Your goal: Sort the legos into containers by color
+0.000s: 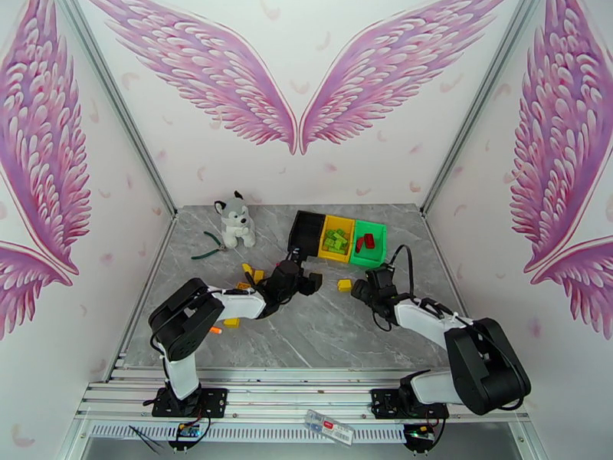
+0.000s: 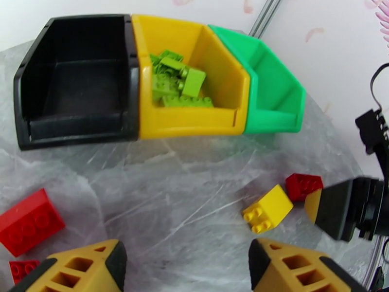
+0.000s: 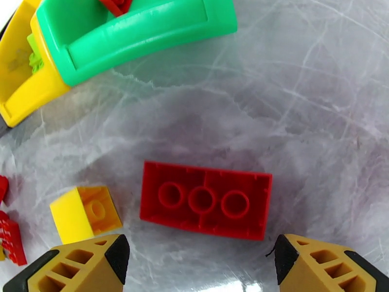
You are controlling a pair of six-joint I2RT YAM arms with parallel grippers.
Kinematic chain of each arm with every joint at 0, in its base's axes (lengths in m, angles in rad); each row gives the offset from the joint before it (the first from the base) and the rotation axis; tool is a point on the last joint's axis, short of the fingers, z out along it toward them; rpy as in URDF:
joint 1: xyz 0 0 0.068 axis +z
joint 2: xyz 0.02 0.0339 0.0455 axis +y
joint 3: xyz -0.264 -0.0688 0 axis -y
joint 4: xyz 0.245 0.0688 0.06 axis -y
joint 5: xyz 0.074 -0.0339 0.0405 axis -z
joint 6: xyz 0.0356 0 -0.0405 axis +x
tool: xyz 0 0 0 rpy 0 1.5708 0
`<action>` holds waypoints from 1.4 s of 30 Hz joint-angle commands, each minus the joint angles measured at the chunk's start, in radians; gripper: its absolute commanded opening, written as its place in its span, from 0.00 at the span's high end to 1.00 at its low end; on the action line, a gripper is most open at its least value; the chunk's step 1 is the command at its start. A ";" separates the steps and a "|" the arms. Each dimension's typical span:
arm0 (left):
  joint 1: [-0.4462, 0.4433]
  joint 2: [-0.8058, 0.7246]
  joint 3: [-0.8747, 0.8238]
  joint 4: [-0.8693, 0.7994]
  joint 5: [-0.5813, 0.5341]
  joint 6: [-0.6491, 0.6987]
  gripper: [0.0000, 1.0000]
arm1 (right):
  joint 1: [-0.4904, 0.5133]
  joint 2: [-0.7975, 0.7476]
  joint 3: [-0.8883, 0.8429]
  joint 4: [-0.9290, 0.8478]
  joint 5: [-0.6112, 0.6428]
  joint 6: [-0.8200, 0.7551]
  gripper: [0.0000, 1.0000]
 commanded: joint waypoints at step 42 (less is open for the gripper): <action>0.102 -0.042 -0.079 0.133 0.103 -0.069 0.30 | 0.048 0.037 0.204 -0.151 0.141 0.009 0.37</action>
